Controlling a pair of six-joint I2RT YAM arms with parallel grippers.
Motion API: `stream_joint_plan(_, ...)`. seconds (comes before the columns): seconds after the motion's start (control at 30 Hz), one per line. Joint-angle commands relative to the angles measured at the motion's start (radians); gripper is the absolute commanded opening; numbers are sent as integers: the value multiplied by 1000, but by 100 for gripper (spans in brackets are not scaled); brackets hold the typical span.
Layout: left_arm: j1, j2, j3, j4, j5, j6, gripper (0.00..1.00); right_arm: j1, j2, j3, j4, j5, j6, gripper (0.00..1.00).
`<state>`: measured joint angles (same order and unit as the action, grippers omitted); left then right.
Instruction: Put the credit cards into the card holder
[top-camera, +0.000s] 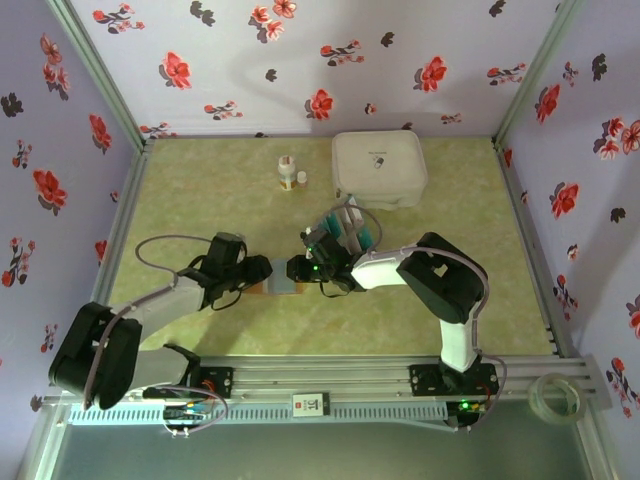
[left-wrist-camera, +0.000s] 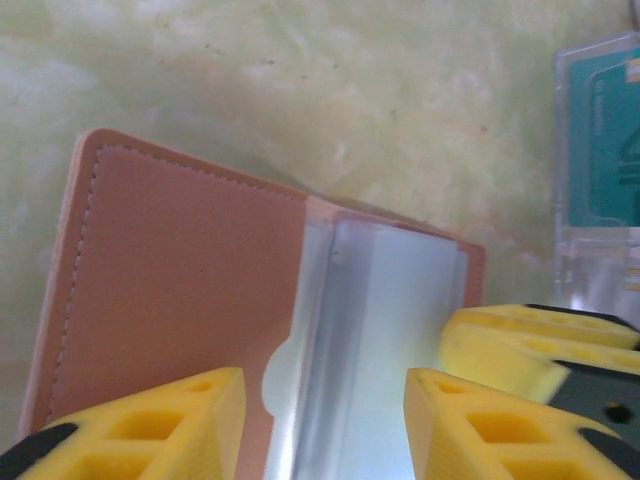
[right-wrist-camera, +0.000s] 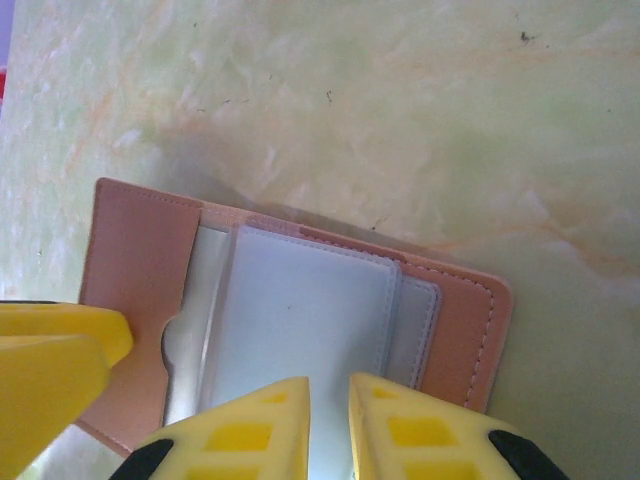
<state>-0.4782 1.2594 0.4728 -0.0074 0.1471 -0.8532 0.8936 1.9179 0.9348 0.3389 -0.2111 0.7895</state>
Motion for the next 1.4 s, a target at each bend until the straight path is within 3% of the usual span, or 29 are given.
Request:
stream_joint_plan(0.0, -4, 24, -24, 36, -38, 39, 43, -9, -14, -17, -70, 15, 0, 18)
stream_joint_plan(0.47, -5, 54, -30, 30, -61, 100, 41, -35, -73, 82, -202, 6, -60, 21)
stream_joint_plan(0.83, -6, 47, -22, 15, -66, 123, 40, -38, -15, 184, -269, -39, -85, 21)
stream_joint_plan(1.37, -6, -32, 66, -137, -65, 175, 43, -38, 54, 233, -281, -83, -82, 18)
